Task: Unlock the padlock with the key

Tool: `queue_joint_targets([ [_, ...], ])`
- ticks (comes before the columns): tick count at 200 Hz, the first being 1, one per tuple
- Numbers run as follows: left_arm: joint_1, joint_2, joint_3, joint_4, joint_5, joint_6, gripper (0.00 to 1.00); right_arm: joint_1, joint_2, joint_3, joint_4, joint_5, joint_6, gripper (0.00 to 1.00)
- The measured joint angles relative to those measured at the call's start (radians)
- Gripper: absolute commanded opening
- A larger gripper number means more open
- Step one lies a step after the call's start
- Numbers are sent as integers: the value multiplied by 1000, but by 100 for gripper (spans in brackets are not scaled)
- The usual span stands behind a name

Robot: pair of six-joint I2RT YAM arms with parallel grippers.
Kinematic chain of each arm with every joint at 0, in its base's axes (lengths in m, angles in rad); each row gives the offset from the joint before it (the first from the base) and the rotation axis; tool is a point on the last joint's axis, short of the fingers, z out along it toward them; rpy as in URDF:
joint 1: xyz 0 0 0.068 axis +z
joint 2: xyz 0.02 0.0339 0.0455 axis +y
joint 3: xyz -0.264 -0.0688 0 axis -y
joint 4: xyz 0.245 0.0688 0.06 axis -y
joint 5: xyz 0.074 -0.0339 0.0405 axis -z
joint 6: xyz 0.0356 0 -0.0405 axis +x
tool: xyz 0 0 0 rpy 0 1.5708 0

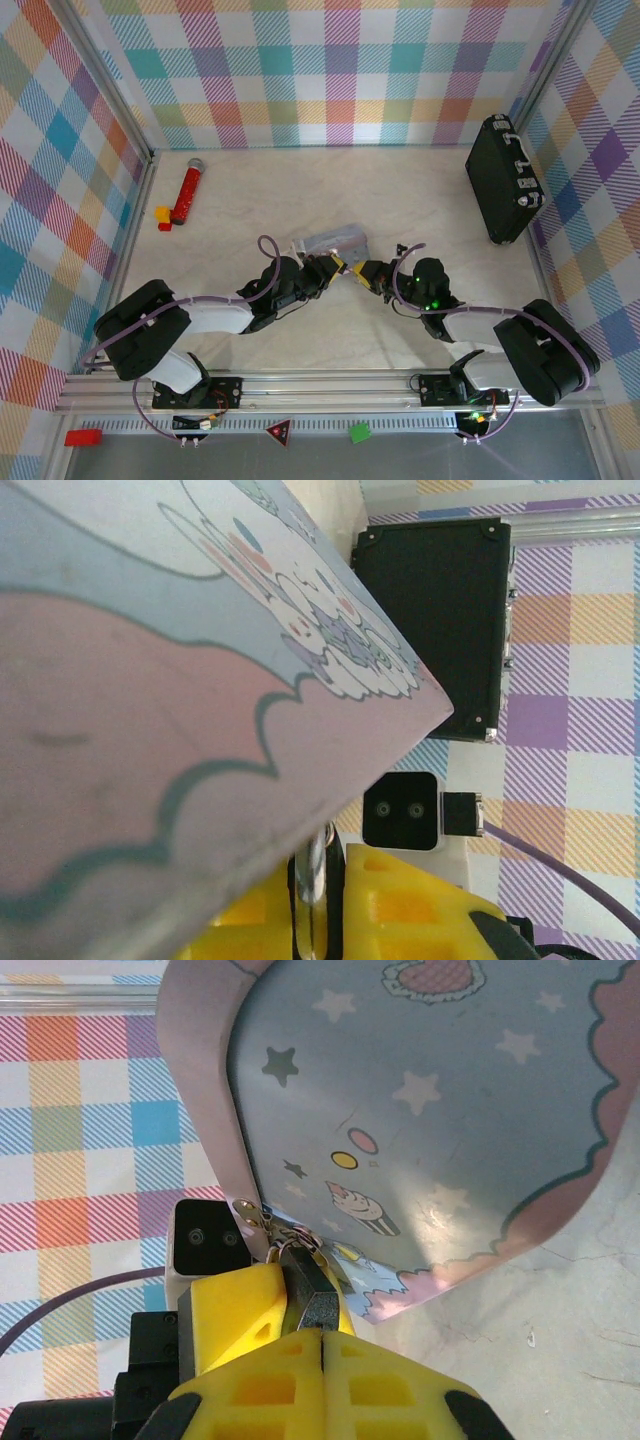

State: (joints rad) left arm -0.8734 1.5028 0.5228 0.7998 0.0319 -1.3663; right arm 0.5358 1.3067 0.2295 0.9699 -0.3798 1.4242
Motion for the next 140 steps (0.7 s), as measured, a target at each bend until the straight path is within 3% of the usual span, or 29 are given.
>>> queue_joint_targets([
  [90,-5,80,27,75,-77,-10,0,-2,190,1,248,13,124,0],
  [140,-22,80,30,75,-77,-26,0,-79,236,5,301,-45,139,0],
])
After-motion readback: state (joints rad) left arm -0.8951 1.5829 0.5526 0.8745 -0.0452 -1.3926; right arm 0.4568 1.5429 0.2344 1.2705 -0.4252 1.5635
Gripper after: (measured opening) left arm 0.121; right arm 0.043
